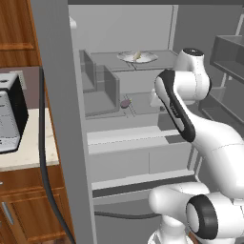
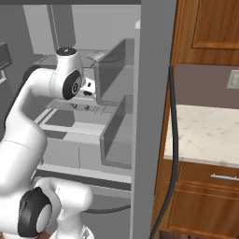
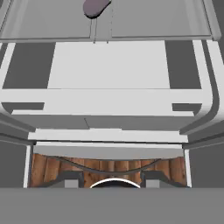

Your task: Transport the fish from the fridge to the microwave and turn on the microwave.

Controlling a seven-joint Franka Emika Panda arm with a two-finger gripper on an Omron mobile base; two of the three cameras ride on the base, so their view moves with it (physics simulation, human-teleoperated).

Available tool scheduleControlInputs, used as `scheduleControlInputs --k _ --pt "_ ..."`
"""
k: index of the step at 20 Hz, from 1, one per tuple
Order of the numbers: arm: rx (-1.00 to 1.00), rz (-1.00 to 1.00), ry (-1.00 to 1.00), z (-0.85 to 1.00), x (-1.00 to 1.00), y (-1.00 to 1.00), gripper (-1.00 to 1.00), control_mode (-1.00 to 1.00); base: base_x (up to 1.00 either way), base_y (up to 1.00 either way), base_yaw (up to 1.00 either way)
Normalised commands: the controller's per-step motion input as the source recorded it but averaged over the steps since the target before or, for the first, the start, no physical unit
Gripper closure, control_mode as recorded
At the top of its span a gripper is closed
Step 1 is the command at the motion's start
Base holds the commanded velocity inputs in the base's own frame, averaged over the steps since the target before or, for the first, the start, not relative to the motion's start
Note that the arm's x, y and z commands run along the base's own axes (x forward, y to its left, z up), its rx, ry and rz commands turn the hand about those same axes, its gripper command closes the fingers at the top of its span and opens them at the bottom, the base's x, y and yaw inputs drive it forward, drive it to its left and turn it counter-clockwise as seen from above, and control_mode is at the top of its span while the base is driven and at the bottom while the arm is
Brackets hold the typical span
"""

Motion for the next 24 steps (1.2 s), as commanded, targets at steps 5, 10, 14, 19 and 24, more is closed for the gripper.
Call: scheduleControlInputs --k 5,10,14,19,24 --pt "0.0 0.0 -0.12 0.06 0.0 0.0 -1.0 -1.0 0.0 0.0 0.0" --pt "0.0 0.0 -0.25 0.29 0.0 0.0 -1.0 -1.0 0.0 0.0 0.0" --pt "0.0 0.0 -0.21 0.45 0.0 0.0 -1.0 -1.0 0.0 0.0 0.0" --pt "0.0 -0.01 -0.17 0.44 0.0 0.0 -1.0 -1.0 0.0 0.0 0.0" --pt "0.0 -0.03 -0.13 0.45 0.0 0.0 -1.0 -1.0 0.0 0.0 0.0"
